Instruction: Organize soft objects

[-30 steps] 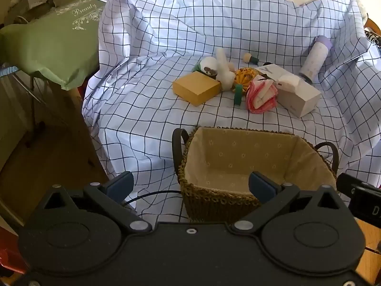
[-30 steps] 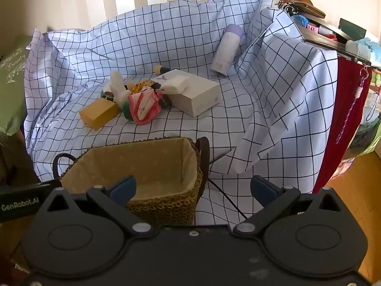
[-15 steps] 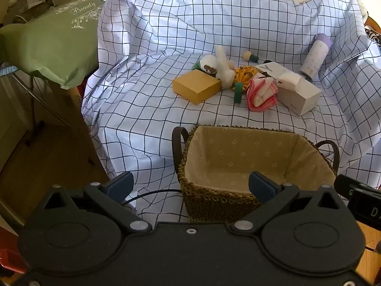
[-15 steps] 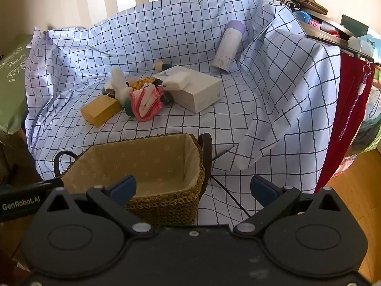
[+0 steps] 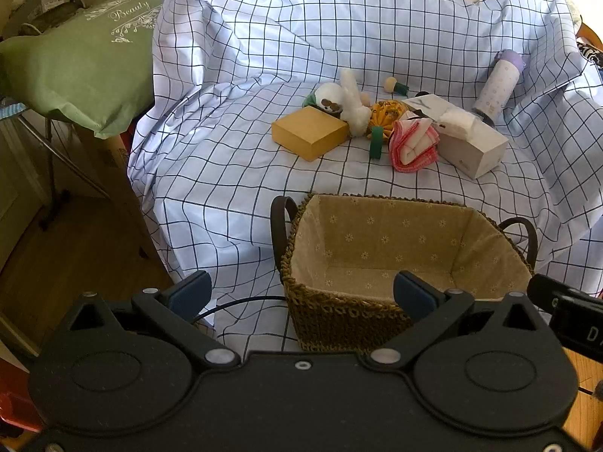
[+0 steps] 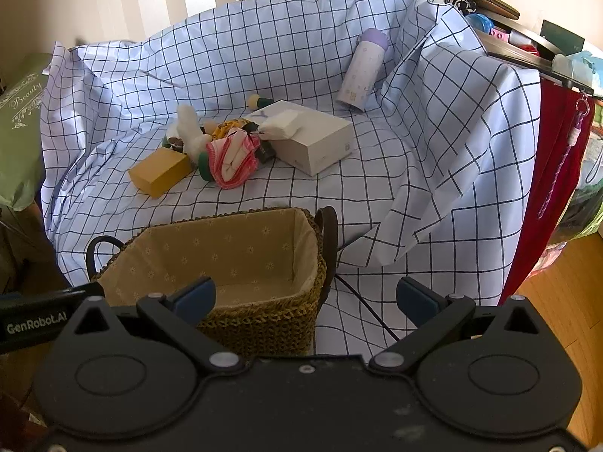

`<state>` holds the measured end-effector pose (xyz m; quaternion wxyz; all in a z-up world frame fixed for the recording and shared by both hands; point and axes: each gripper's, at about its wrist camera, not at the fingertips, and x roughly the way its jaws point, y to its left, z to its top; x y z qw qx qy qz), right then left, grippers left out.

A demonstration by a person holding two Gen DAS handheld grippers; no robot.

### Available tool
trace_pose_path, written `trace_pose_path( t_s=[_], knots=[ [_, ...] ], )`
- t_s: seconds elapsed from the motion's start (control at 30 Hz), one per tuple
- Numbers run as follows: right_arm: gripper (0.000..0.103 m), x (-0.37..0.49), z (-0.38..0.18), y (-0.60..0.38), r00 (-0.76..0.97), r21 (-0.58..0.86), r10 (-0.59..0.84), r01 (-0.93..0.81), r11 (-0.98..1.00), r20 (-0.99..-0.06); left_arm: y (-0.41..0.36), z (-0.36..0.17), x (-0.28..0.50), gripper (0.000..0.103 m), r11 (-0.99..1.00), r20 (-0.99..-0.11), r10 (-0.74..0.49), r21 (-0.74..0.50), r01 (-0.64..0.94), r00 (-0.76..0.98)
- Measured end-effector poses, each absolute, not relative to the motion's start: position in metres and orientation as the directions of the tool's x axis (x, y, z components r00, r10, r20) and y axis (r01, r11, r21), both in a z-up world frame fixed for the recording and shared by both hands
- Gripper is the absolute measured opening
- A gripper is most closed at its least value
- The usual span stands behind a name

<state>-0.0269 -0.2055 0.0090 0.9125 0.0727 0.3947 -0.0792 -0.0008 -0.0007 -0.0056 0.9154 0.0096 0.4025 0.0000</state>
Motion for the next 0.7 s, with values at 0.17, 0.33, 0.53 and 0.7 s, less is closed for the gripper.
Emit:
trace_pose_path(
  t_s=[0.17, 0.33, 0.53, 0.7],
  knots=[
    [0.103, -0.0265, 0.0076, -0.2063, 0.672, 0.073, -0.083, 0.202, 0.977, -0.736, -0.0008, -0.0062, -0.0009, 0.1, 1.0, -0.738, 0.008, 0.018, 0.008, 0.675],
    [0.103, -0.0263, 0.007, -0.2067, 0.671, 0.074, -0.083, 0.202, 0.977, -0.737, -0.0014, -0.0119, -0.0019, 0.1, 1.0, -0.74, 0.006, 0.018, 0.011, 0.673],
    [0.103, -0.0263, 0.0058, -0.2058, 0.665, 0.076, -0.08, 0.202, 0.976, -0.743, -0.0021, -0.0144, -0.0033, 0.1, 1.0, -0.744, 0.003, 0.016, 0.012, 0.668],
    [0.103, -0.026, 0.0057, -0.2062, 0.664, 0.078, -0.079, 0.204, 0.976, -0.743, -0.0021, -0.013, -0.0016, 0.1, 1.0, -0.75, 0.0, 0.012, 0.014, 0.661]
  ],
)
